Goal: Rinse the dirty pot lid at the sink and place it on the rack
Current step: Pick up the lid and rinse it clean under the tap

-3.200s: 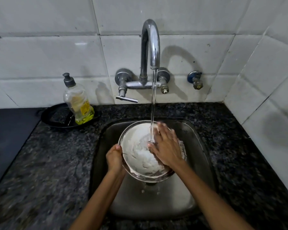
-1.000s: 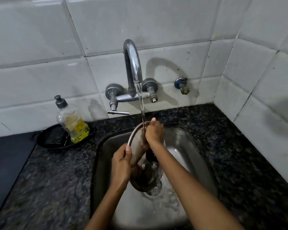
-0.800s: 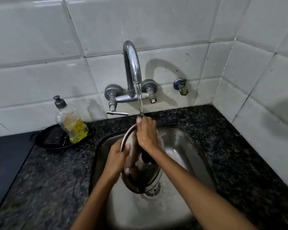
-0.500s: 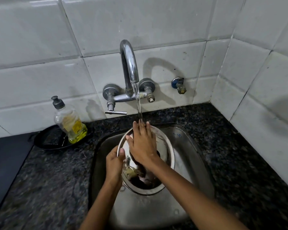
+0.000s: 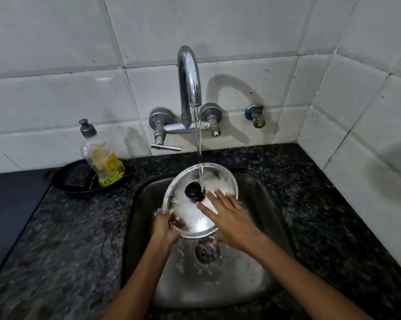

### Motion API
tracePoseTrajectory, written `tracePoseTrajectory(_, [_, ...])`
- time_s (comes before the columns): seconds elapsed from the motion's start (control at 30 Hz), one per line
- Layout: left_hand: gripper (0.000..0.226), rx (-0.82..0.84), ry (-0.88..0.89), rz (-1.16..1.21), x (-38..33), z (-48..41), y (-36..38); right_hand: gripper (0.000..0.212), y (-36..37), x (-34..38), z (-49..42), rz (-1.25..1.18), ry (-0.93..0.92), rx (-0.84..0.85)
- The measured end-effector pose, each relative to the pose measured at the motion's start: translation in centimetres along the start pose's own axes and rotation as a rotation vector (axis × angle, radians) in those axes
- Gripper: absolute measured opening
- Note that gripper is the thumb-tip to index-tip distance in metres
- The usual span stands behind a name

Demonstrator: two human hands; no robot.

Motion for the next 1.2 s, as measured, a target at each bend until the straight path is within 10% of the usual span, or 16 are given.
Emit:
tracePoseTrajectory(0.13, [0.032,-0.026,-0.084,-0.052,0.0,-0.2,-0.3,0.033,-1.7,-0.5,0.0,0.113,-0.035,-0.256])
tracePoseTrajectory(0.27, [0.054,0.122,-0.126,-0.142,-3.5,0.8,2.5,0.018,-3.9,-2.7,-1.7,-0.541,0.205,-0.170])
tracePoseTrajectory(0.5, [0.033,0.270,0.090,-0.866,-7.5,2.8,7.5,0.016,-4.2,-1.0,-6.6,-1.037,0.198,-0.018])
tracePoseTrajectory(0.63, [0.015,0.053,0.456,-1.115,-12.0,4.2,7.3,0.019,-5.7,-1.5,-6.3,-1.181,0.135,-0.033])
tracePoseTrajectory(0.93, [0.084,-0.203,0.371,-1.173,-14.9,0.5,8.9,0.010,-6.4,-7.7,-1.8,-1.155,0.151,-0.182])
tracePoseTrajectory(1.2, [0.060,-0.394,0.483,-1.144,-14.2,-0.1,9.8,0.012,-7.0,-11.3,0.7,-1.152,0.171,-0.226])
Point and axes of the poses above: each hand's wrist, its own z-axis away from the middle knuckle, its own y-axis out of the palm, x = y × z, the point moved 5 cm from there along -z, towards the middle knuckle, and after that the axes turned 13 degrees about x, right-handed, at the moved point
